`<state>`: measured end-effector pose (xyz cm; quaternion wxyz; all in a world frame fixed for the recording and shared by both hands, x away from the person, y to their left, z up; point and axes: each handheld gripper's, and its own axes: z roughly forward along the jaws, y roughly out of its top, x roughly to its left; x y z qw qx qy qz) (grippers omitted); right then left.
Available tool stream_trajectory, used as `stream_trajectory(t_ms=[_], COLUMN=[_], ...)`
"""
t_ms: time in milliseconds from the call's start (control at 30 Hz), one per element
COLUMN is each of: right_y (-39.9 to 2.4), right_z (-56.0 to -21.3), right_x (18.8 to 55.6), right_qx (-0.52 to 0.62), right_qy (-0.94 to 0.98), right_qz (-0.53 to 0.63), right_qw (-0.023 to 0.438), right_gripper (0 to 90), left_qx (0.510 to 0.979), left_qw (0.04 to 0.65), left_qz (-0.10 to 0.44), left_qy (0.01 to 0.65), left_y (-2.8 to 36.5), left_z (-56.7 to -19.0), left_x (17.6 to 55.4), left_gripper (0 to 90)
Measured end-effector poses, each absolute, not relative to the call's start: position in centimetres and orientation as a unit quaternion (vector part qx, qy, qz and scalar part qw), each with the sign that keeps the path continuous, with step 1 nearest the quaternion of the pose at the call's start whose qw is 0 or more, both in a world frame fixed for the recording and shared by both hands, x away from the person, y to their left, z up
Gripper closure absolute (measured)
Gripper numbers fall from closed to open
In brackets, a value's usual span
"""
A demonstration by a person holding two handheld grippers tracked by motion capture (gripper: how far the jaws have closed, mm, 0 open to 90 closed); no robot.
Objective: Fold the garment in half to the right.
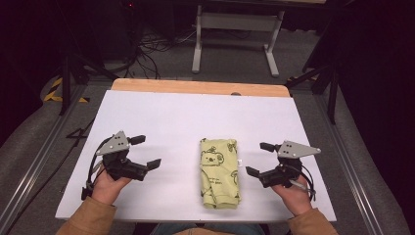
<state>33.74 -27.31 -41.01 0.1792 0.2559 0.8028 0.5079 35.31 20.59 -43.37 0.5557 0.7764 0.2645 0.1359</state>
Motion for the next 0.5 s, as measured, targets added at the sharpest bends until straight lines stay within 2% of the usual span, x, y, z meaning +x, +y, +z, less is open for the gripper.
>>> stream_trajectory(t_ms=[233, 500], right_y=[-29.5, -31.1], right_z=[-41.5, -43.2], right_x=[33.3, 33.5], right_qx=[0.222, 0.213], right_qy=[0.781, 0.784], right_qz=[0.536, 0.528], right_qw=[0.232, 0.248], right_gripper=[0.1, 0.1], left_qx=[0.764, 0.757], left_qw=[0.567, 0.568], left_qz=[0.156, 0.174], left_qy=[0.264, 0.272], left_y=[22.5, 24.0], left_z=[-44.3, -45.7], left_x=[34.4, 33.7], left_gripper=[0.5, 0.5])
